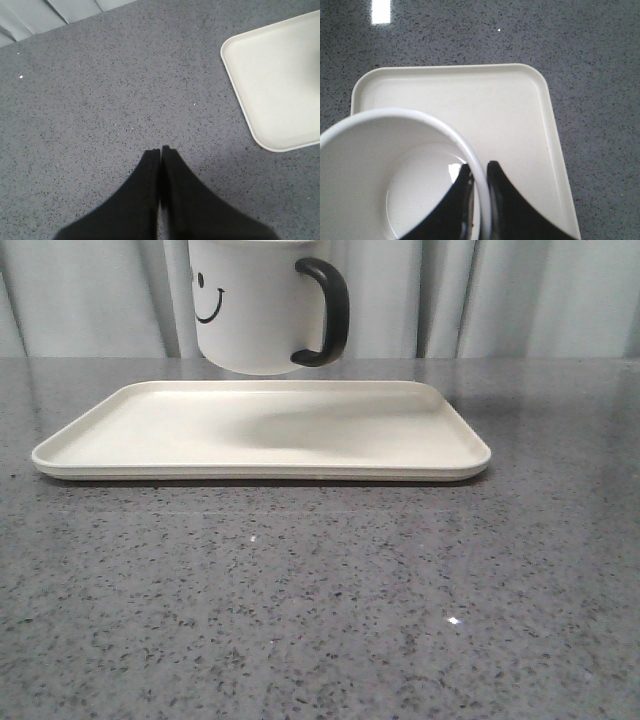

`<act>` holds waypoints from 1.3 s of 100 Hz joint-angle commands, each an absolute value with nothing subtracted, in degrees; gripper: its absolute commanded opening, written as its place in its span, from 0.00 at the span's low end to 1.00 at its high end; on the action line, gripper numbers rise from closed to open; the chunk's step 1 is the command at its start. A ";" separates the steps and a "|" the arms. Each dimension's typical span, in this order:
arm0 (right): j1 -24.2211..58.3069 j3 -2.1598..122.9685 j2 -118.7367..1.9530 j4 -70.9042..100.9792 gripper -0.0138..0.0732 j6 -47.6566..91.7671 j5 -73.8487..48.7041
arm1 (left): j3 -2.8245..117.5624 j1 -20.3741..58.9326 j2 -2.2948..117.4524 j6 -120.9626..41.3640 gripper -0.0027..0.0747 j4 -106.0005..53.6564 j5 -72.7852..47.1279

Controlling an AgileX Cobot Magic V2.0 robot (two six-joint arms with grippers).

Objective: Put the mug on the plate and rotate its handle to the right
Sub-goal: 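Rotate the lifted mug with the right gripper, turning its handle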

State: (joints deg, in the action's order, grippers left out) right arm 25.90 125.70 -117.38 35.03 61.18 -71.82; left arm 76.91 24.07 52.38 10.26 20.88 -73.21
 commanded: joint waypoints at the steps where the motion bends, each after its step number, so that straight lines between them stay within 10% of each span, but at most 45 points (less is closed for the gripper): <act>1: 25.52 126.93 -113.86 38.42 0.08 60.46 -76.69 | 78.07 24.40 52.10 10.95 0.01 21.73 -72.24; 130: 25.52 126.93 -113.86 31.82 0.08 56.58 -76.63 | 78.07 24.40 52.10 10.95 0.01 21.73 -72.24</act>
State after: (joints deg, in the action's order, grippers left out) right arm 25.90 125.70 -117.38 29.97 56.67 -71.82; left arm 76.91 24.07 52.38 10.26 20.88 -73.21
